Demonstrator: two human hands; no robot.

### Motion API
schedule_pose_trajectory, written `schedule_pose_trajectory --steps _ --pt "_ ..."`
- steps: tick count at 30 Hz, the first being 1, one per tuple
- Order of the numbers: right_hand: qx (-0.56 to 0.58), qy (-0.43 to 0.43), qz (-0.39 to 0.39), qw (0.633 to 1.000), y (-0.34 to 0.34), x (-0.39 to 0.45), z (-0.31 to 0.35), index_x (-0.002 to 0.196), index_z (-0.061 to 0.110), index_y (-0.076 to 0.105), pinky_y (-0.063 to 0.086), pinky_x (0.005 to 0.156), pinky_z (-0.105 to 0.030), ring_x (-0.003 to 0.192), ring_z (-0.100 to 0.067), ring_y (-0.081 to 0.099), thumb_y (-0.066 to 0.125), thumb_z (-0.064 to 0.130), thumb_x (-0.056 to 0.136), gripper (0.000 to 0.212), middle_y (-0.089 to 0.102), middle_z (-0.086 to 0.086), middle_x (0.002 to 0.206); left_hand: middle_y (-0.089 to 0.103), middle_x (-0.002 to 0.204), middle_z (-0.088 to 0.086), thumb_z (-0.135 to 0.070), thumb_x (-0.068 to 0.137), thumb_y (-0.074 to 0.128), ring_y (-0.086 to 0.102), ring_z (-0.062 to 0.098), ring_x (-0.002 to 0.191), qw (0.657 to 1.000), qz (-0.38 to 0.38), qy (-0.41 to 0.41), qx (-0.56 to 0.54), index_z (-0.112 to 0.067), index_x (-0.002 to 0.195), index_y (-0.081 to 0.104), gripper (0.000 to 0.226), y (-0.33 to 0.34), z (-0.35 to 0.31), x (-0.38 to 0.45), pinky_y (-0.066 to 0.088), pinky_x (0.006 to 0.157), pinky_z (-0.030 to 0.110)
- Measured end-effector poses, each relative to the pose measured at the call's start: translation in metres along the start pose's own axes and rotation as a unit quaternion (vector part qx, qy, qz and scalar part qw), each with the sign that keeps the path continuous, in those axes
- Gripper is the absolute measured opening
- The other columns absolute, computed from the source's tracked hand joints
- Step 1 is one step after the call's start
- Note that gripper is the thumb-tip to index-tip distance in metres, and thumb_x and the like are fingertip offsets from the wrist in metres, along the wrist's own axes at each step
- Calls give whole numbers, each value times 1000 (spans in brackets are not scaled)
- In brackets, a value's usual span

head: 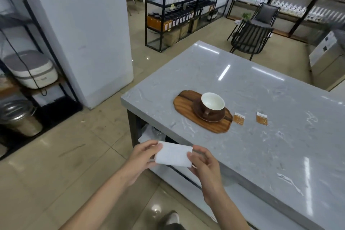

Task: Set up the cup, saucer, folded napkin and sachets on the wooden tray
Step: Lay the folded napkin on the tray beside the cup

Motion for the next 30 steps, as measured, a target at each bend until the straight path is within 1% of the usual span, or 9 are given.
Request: schedule_pose_trajectory --steps 6,10,14,17,19,21,23,26,30 --pt "-7 0 -19 1000 17 36 0 97 30 71 62 74 -24 95 -10 75 80 21 87 16 80 6 98 74 113 3 -30 94 71 71 16 107 997 -46 28 50 -27 112 74 18 -19 -21 42 62 79 27" --pt "5 -10 -31 999 28 68 6 96 20 69 59 76 -29 85 -16 72 78 16 87 13 77 0 84 71 114 7 -23 95 69 69 22 108 993 -29 44 110 -30 112 72 19 -28 -44 83 62 90 43" --pt "7 -30 -46 998 44 98 11 101 12 67 58 82 -44 82 -18 70 72 3 90 15 72 -17 86 71 110 4 -38 81 71 68 21 105 986 -20 57 158 -38 104 74 23 -37 -70 125 57 92 40" --pt "4 -47 -81 996 51 117 12 102 18 66 59 62 -23 72 -6 71 71 2 91 20 72 2 78 73 106 -6 -35 87 76 69 11 99 978 -11 83 189 -41 104 73 18 -37 -84 156 58 86 31" --pt "-13 -66 -107 992 54 127 15 100 22 66 55 58 -20 68 -5 69 73 7 91 19 71 4 84 72 103 -15 -31 88 77 69 3 90 973 -23 106 205 -45 106 71 23 -34 -95 174 55 77 20" --pt "-51 -101 -132 985 55 136 20 98 24 69 55 61 -23 72 -8 70 73 11 93 15 70 5 93 71 103 -19 -27 90 75 68 2 87 965 -27 134 223 -44 107 70 25 -28 -103 192 53 72 15" --pt "-114 -139 -151 972 58 143 28 97 23 73 54 69 -17 85 -9 71 71 10 94 14 71 8 102 70 106 -16 -22 92 73 68 3 89 953 -19 160 258 -40 102 73 20 -18 -111 208 51 75 14" --pt "-193 -177 -192 946 61 147 40 97 24 75 49 77 -4 104 4 63 71 4 93 21 67 2 111 71 105 -14 -18 93 72 68 3 92 938 7 184 293 -40 92 75 22 -5 -120 229 51 77 13" --pt "-236 -181 -233 926 64 154 40 103 17 77 49 80 0 105 9 61 72 5 92 17 57 -3 122 76 104 -9 -15 93 72 70 1 90 929 69 196 306 -37 97 78 23 9 -127 259 50 74 9"
Point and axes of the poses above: each hand's wrist, its own x-axis towards the middle knuckle, its own y-axis out of the palm, z = x × y, the point moved 6 cm from there along x, towards the middle knuckle
